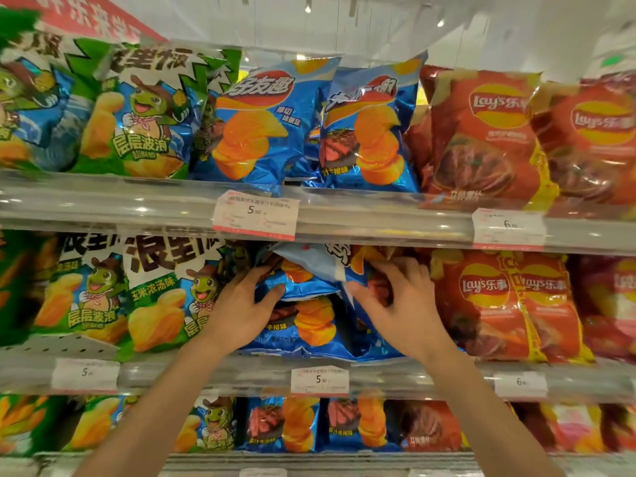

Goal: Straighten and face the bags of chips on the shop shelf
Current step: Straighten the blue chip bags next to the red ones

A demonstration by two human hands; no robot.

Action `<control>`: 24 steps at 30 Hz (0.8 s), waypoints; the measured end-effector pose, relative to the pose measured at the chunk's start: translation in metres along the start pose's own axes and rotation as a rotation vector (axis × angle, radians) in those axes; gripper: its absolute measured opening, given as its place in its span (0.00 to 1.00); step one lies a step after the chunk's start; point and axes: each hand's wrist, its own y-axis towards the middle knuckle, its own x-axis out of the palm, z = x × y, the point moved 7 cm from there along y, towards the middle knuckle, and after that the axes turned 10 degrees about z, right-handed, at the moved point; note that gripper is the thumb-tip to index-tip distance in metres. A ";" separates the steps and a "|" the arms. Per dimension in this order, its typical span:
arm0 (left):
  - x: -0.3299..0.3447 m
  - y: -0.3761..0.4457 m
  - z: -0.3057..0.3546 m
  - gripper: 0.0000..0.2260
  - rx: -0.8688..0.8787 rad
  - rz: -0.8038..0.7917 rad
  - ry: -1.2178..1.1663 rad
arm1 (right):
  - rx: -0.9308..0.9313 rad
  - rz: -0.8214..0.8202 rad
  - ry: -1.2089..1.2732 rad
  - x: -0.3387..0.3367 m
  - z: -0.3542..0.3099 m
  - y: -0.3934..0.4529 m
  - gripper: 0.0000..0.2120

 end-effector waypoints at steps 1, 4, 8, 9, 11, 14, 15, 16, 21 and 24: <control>0.000 0.000 0.000 0.22 0.006 0.005 -0.005 | 0.029 -0.032 0.073 0.000 0.006 0.003 0.35; 0.000 0.000 -0.002 0.22 0.017 0.009 -0.007 | 0.067 -0.222 0.244 0.007 0.020 0.011 0.36; 0.002 0.000 -0.006 0.23 0.004 0.003 0.003 | 0.051 -0.319 0.289 0.018 0.021 0.007 0.41; 0.002 0.000 -0.007 0.23 0.002 0.003 0.003 | 0.048 -0.288 0.274 0.018 0.021 0.006 0.41; 0.003 0.001 -0.009 0.23 0.006 0.004 -0.002 | 0.068 -0.194 0.215 0.015 0.021 0.002 0.41; 0.005 0.002 -0.010 0.24 0.007 0.007 0.001 | 0.138 -0.055 0.111 0.010 0.017 -0.005 0.42; 0.005 0.003 -0.011 0.24 0.007 0.007 0.001 | 0.162 -0.004 0.051 0.010 0.016 -0.007 0.43; 0.005 0.004 -0.012 0.24 0.010 0.002 -0.002 | 0.186 0.056 -0.031 0.007 0.014 -0.009 0.43; 0.006 0.005 -0.015 0.25 0.017 -0.008 -0.034 | 0.283 0.192 -0.385 0.004 0.009 -0.003 0.45; 0.005 0.004 -0.015 0.25 0.020 -0.008 -0.037 | 0.142 0.181 -0.344 0.009 0.004 0.001 0.44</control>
